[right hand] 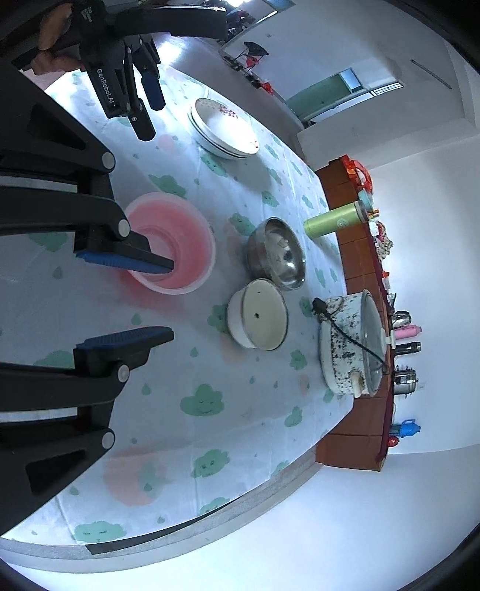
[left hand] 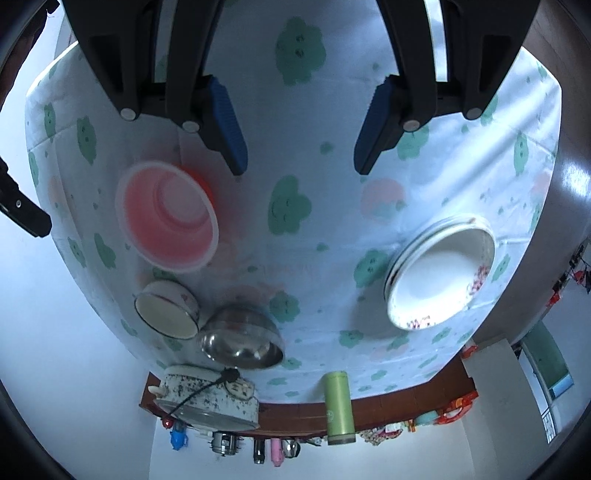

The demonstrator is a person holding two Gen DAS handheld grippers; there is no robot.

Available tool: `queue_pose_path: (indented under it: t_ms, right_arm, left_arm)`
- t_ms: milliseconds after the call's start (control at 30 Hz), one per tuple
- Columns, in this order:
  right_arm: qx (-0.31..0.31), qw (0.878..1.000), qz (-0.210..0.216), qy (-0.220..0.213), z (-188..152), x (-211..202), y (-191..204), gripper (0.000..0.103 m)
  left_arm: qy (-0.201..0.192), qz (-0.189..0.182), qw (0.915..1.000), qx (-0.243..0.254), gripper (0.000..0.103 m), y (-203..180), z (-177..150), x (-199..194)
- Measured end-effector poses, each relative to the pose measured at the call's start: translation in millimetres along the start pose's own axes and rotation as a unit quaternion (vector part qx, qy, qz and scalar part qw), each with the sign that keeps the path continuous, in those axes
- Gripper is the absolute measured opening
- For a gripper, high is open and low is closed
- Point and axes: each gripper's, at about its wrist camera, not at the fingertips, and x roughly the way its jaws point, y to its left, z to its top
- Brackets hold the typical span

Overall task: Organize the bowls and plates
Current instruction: 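Move both grippers toward the pink plastic basin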

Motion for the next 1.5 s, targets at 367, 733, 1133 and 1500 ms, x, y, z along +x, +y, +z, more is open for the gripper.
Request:
queue_pose_path:
  t_ms: [367, 733, 1133, 1500]
  right_arm:
    - [0.015, 1.000, -0.019, -0.008, 21.5, 20.8, -3.8, 0.033]
    - [0.024, 0.999, -0.022, 0.013, 27.8, 45.2, -12.9, 0.033]
    - [0.016, 1.000, -0.008, 0.015, 43.6, 60.7, -17.6, 0.033]
    - [0.035, 0.999, -0.017, 0.003, 63.4, 65.3, -42.8, 0.033]
  left_arm:
    - [-0.003, -0.018, 0.9993, 0.034, 0.061, -12.6, 42.2, 27.7]
    - [0.010, -0.030, 0.9988, 0.038, 0.061, -21.3, 52.9, 47.5]
    - [0.018, -0.024, 0.9995, 0.011, 0.061, -10.8, 63.3, 57.7]
    - [0.001, -0.020, 0.9997, 0.013, 0.061, -14.2, 88.2, 59.1]
